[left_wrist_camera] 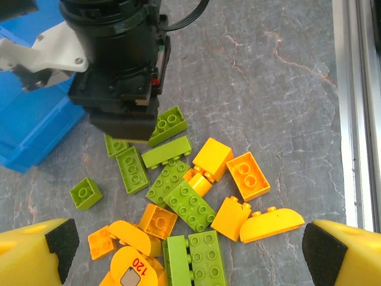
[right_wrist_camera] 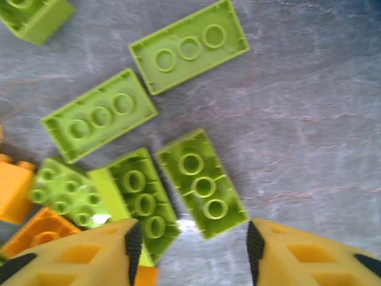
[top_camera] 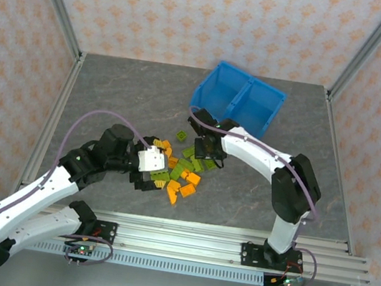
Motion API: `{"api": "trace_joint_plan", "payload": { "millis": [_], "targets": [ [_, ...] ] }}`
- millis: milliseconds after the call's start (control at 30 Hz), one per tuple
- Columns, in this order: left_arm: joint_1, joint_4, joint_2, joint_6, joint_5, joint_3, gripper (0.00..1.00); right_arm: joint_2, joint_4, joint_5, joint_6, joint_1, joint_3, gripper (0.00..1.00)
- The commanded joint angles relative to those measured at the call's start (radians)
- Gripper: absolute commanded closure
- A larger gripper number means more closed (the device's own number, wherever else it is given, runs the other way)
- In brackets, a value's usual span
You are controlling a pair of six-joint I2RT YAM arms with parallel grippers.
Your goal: Sort the legos into containers by color
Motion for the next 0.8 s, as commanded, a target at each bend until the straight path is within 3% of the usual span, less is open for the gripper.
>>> {"api": "trace_joint_plan", "payload": {
  "millis": [0,233,433,567,767],
  "targets": [
    [-0.004,0.015,0.005,-0.018,-0.02,0.007,0.0,0.038,-0.058,0.047,-0.1,-0.021,0.003,0.44],
    [-0.004,0.007,0.016,-0.013,-0.031,0.004,0.0,0.147,-0.023,-0.134,-0.159,-0.061,0.038,0.42],
    [-0.004,-0.015,0.032,0.018,0.058,0.003,0.0,0.201,-0.004,-0.134,-0.165,-0.076,0.029,0.5],
    [-0.005,-0.014,0.042,0.031,0.115,-0.001,0.0,0.193,0.02,-0.152,-0.143,-0.1,0.001,0.65],
    [-0.004,-0.012,0.063,0.032,0.117,0.01,0.0,0.104,0.011,-0.084,-0.116,-0.106,0.005,0.68]
  ]
}}
